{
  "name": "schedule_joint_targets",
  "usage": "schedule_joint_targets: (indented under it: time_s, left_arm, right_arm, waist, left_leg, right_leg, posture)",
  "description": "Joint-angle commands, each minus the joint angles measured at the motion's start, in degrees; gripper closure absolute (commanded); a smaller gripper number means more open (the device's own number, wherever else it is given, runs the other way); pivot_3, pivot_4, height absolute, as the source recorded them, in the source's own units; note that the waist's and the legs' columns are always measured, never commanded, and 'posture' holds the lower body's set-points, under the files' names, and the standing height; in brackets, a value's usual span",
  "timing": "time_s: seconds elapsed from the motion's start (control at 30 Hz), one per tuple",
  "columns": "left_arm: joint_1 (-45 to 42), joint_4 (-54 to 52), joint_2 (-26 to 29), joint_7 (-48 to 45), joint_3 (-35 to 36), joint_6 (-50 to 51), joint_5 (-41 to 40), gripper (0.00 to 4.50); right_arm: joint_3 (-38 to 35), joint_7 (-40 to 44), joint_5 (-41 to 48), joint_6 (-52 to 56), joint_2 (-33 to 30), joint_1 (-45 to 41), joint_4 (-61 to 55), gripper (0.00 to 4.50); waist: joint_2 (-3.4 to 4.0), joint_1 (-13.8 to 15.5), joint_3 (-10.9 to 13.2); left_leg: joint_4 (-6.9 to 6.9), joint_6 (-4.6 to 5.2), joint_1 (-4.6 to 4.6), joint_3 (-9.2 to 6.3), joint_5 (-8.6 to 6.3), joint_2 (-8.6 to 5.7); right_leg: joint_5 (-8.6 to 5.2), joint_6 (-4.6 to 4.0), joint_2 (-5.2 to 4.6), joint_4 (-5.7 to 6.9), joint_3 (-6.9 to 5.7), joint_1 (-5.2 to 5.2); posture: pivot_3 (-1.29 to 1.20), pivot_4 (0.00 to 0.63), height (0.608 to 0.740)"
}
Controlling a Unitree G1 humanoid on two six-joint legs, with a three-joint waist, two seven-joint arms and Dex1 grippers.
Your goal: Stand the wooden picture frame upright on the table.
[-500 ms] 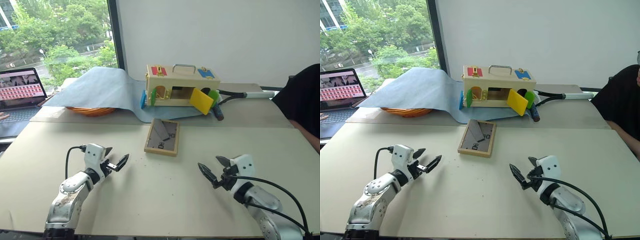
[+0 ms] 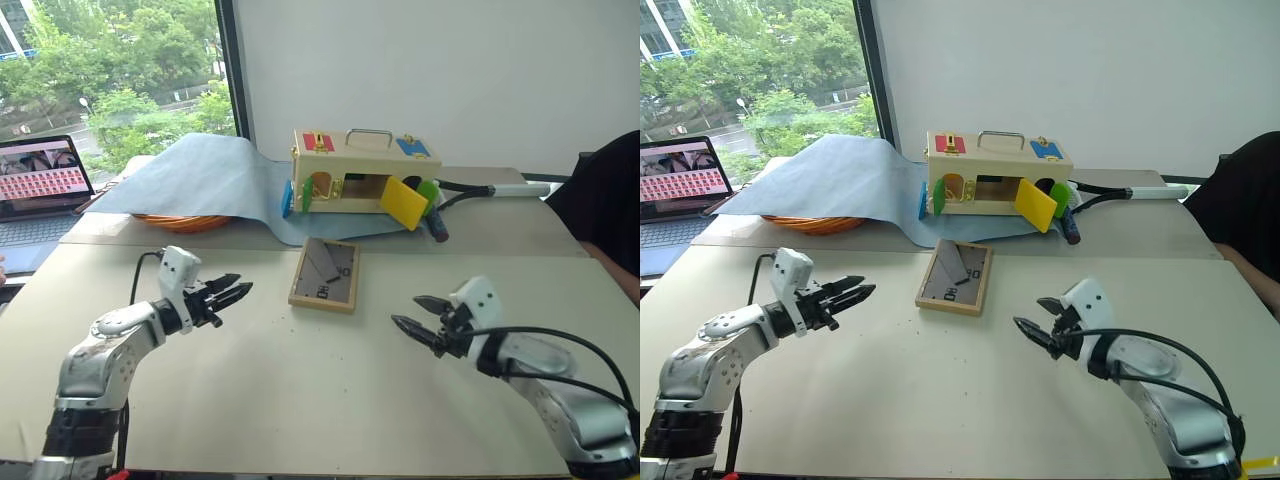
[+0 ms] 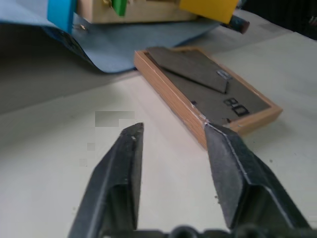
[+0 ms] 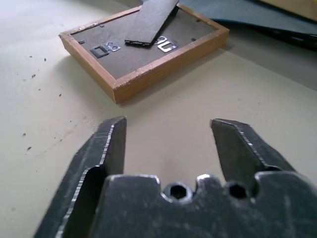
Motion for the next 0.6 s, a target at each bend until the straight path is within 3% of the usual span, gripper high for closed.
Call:
schedule_joint_targets:
  time_s: [0.03, 0.07, 0.2, 0.4, 0.6]
  left_arm:
    - [-6.1, 5.8, -2.0, 1.5, -4.6, -2.6, 5.6, 4.30]
    - [-7.7, 8.1, -3.1, 2.0, -6.0, -3.5, 7.2, 4.50]
    - [-13.1, 17.8, -7.3, 4.7, -9.8, -7.9, 13.3, 4.50]
    - [-19.1, 29.3, -14.5, 8.1, -12.7, -13.5, 18.9, 4.50]
    - [-20.7, 31.7, -18.0, 6.1, -13.7, -14.8, 20.0, 4.50]
  right_arm:
    - [0.8, -2.1, -3.2, 0.0, 1.5, -7.0, 5.7, 2.85]
    - [1.6, -2.3, -4.3, -0.1, 2.1, -8.8, 8.0, 3.20]
    - [5.4, -2.3, -8.7, -1.7, 4.7, -15.7, 17.6, 4.47]
    - [11.3, -1.4, -16.1, -9.2, 10.4, -25.6, 36.3, 4.47]
    - [12.8, 1.0, -18.7, -16.5, 16.1, -31.2, 49.5, 4.47]
  waist:
    - [0.00, 0.1, 0.0]
    - [0.00, 0.1, 0.0]
    - [-0.01, 0.1, 0.0]
    - [-0.01, 0.0, 0.0]
    - [-0.01, 0.0, 0.0]
  left_leg:
    - [0.03, 0.03, 0.02, 0.00, 0.04, -0.01]
    - [0.04, 0.04, 0.02, 0.00, 0.06, -0.02]
    - [-0.01, 0.05, -0.02, 0.00, 0.05, -0.02]
    - [-0.09, 0.05, -0.07, -0.01, 0.06, -0.04]
    - [-0.11, 0.05, -0.07, -0.01, 0.05, -0.04]
  right_leg:
    - [0.00, 0.11, 0.00, 0.00, 0.00, 0.02]
    - [0.00, 0.17, 0.00, -0.01, 0.00, 0.03]
    - [0.11, -0.06, 0.00, -0.01, 0.00, 0.00]
    - [0.15, -0.12, 0.00, 0.00, -0.01, -0.08]
    - [0.15, -0.11, 0.00, 0.01, -0.02, -0.05]
  posture:
    - [0.00, 0.150, 0.670]
    - [0.00, 0.150, 0.670]
    - [0.00, 0.150, 0.670]
    - [0.00, 0.150, 0.670]
    - [0.00, 0.150, 0.670]
